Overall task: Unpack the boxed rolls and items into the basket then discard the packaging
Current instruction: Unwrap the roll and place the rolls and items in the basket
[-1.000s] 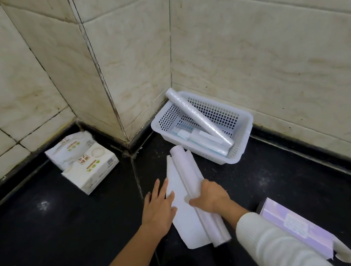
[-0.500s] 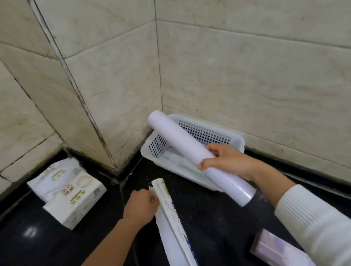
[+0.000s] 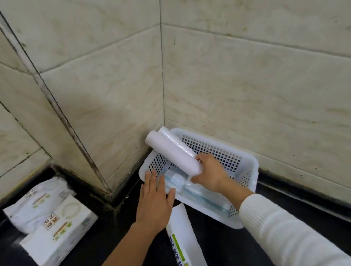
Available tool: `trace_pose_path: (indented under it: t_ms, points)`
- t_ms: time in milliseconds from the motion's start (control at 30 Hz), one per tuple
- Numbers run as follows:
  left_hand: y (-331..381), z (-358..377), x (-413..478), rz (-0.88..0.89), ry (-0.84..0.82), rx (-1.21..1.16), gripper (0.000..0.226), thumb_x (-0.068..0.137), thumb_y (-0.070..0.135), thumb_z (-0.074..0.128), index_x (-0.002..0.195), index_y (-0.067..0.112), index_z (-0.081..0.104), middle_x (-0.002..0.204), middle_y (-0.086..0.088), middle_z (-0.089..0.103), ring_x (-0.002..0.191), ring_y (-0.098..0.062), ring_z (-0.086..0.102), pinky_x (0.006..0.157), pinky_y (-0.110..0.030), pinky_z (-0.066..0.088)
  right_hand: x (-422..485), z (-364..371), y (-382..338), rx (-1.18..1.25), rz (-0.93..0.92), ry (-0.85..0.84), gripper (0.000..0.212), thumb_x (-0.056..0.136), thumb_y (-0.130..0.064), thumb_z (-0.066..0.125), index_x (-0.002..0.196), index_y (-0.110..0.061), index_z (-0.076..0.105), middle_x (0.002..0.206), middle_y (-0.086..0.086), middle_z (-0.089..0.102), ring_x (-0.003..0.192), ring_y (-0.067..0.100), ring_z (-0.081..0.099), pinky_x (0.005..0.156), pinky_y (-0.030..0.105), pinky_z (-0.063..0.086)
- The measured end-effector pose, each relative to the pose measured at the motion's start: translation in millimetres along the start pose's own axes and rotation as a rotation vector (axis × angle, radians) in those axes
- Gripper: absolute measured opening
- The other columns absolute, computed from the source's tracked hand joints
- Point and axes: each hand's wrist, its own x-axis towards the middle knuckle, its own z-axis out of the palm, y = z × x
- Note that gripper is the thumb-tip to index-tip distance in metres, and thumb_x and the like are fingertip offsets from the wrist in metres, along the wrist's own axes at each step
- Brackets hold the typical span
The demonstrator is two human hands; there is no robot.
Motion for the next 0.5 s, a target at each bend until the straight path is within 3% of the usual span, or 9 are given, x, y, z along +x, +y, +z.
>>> trace_pose_path:
  t_ms: [133, 267, 400, 500]
  points:
    - [-3, 2, 3, -0.002, -0.021, -0.022, 0.065, 0.099, 0.048, 0.02, 0.152, 0.014, 0.002, 0.161, -0.012, -0.008, 0.146, -0.021, -0.018, 0.12, -0.039, -0.004, -6, 12, -1, -0.126, -0.015, 0.058, 0.065, 0.074, -0.026, 0.077, 0.132, -0.014, 0.051, 0.123, 0.008, 0.052, 0.112, 0.026, 0.048, 0.101, 0.04, 0.041]
    - [-5, -4, 0, 0.007, -0.013, -0.077, 0.066, 0.099, 0.047, 0.023, 0.152, 0.013, 0.001, 0.161, -0.01, -0.008, 0.146, -0.02, -0.017, 0.12, -0.037, -0.004, -15, 5, -13, -0.14, -0.046, 0.068, 0.056, 0.079, -0.022, 0.072, 0.13, -0.013, 0.052, 0.126, 0.009, 0.052, 0.114, 0.027, 0.047, 0.1, 0.042, 0.042]
    - [-17, -17, -17, 0.012, 0.156, -0.168, 0.06, 0.1, 0.039, 0.03, 0.152, 0.013, 0.012, 0.162, -0.007, 0.001, 0.148, -0.017, -0.007, 0.117, -0.029, -0.005, -24, -5, -35, -0.102, -0.1, 0.088, 0.054, 0.08, -0.02, 0.071, 0.13, -0.012, 0.051, 0.129, 0.01, 0.05, 0.117, 0.027, 0.047, 0.102, 0.04, 0.041]
    - [-35, -35, -33, 0.02, 0.309, -0.199, 0.051, 0.1, 0.03, 0.038, 0.147, 0.013, 0.029, 0.157, -0.007, 0.023, 0.146, -0.021, 0.014, 0.115, -0.027, 0.007, -31, 3, -61, -0.042, -0.174, 0.097, 0.05, 0.081, -0.02, 0.07, 0.127, -0.012, 0.054, 0.128, 0.01, 0.051, 0.118, 0.027, 0.047, 0.101, 0.035, 0.04]
